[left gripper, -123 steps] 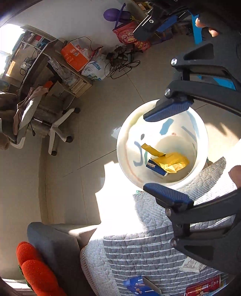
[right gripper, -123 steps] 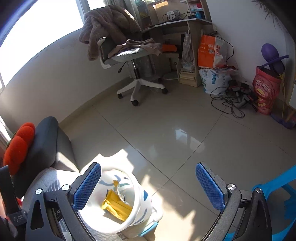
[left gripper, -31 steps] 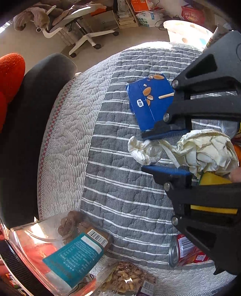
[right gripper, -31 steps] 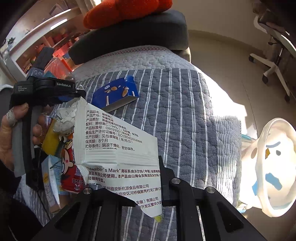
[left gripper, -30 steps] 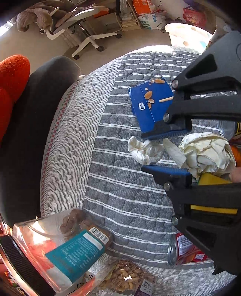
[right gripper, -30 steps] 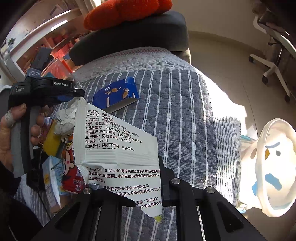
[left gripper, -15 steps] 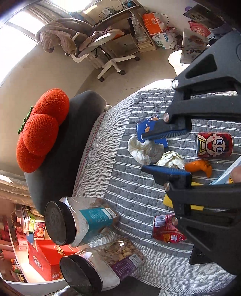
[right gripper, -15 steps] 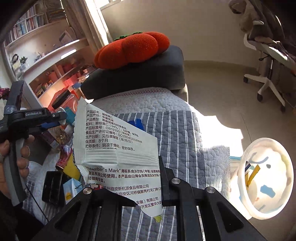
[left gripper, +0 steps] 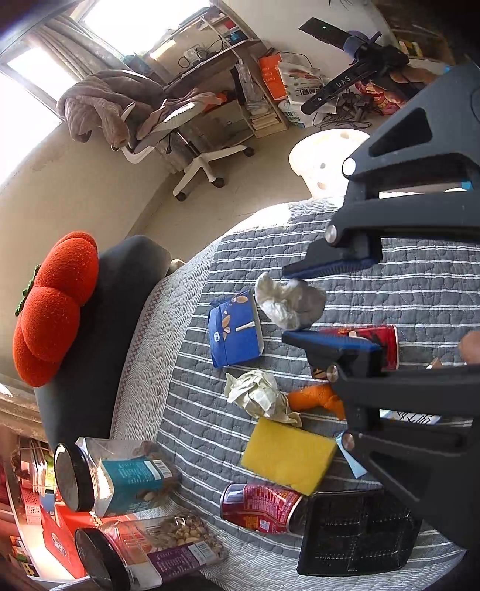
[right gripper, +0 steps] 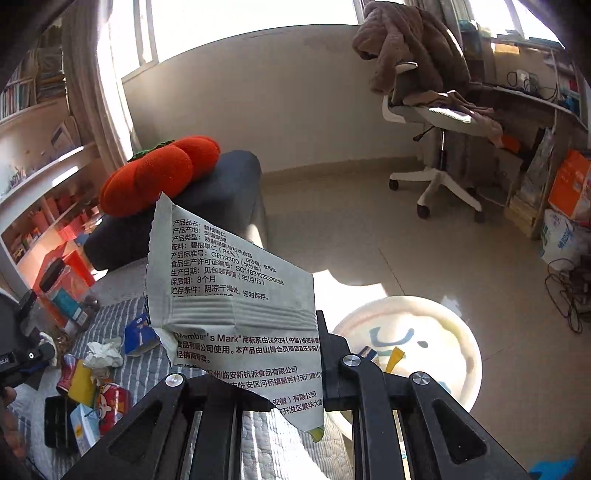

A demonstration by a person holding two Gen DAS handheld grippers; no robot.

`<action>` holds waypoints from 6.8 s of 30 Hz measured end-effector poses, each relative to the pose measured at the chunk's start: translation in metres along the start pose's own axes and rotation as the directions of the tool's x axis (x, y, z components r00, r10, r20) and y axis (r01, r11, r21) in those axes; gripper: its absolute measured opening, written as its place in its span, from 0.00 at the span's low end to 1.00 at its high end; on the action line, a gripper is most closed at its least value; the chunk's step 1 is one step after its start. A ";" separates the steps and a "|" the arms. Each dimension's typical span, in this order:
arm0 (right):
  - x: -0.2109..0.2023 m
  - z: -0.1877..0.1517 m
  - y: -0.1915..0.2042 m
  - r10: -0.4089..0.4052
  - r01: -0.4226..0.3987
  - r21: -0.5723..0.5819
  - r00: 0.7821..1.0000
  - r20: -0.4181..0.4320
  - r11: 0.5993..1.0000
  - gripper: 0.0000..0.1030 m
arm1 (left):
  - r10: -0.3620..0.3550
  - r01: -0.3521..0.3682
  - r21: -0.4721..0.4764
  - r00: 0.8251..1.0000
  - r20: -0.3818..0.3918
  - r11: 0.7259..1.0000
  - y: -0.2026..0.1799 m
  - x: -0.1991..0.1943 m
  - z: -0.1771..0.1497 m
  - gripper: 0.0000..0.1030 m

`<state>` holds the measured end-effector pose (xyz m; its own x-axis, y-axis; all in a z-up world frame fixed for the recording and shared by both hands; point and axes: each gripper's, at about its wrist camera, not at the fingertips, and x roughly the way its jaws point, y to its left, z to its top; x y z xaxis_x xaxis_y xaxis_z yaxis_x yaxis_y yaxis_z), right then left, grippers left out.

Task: Collect trash
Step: 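Carry the white wrapper over the bucket and open the right gripper, then carry the tissue over the bucket and open the left gripper, then grasp the large crumpled white paper with the left gripper, then grasp the second blue almond box with the right gripper while the left holds the paper, then carry the blue box into the bucket and release it while the left carries the paper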

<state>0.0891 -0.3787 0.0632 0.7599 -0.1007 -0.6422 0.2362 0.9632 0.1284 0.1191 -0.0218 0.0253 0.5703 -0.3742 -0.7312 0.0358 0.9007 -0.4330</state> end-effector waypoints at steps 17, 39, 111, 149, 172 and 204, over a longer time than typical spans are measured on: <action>-0.006 0.010 -0.105 -0.058 0.066 0.272 0.998 -0.036 0.960 0.81 | -0.103 0.118 0.140 0.989 -0.109 0.983 -0.119 0.051 -0.025 0.30; -0.065 0.009 -0.195 -0.365 0.363 0.316 0.929 -0.055 0.877 0.86 | -0.145 0.233 0.335 0.952 -0.268 0.913 -0.289 0.136 -0.055 0.31; 0.063 -0.064 0.132 -0.145 0.041 -0.356 0.952 -0.271 0.934 0.90 | 0.286 -0.263 0.137 0.940 -0.189 0.955 0.063 0.090 0.038 0.36; 0.246 -0.050 0.269 0.098 0.216 0.409 0.776 -0.623 0.887 1.00 | -0.142 0.177 -0.124 0.958 0.250 0.976 0.135 -0.079 0.052 0.37; 0.149 -0.051 0.247 0.170 -0.081 0.213 0.879 -0.446 0.974 0.77 | -0.111 0.144 -0.153 0.972 0.207 0.978 0.135 -0.075 0.048 0.37; 0.014 -0.010 -0.030 -0.248 0.254 0.119 0.967 -0.065 0.960 0.81 | -0.002 -0.003 0.088 0.999 0.049 0.996 0.027 -0.007 -0.012 0.37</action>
<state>0.0868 -0.4064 0.0429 0.6370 -0.3197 -0.7014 0.4918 0.8692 0.0505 0.1066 0.0026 0.0126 0.6096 -0.3644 -0.7040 0.1066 0.9177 -0.3828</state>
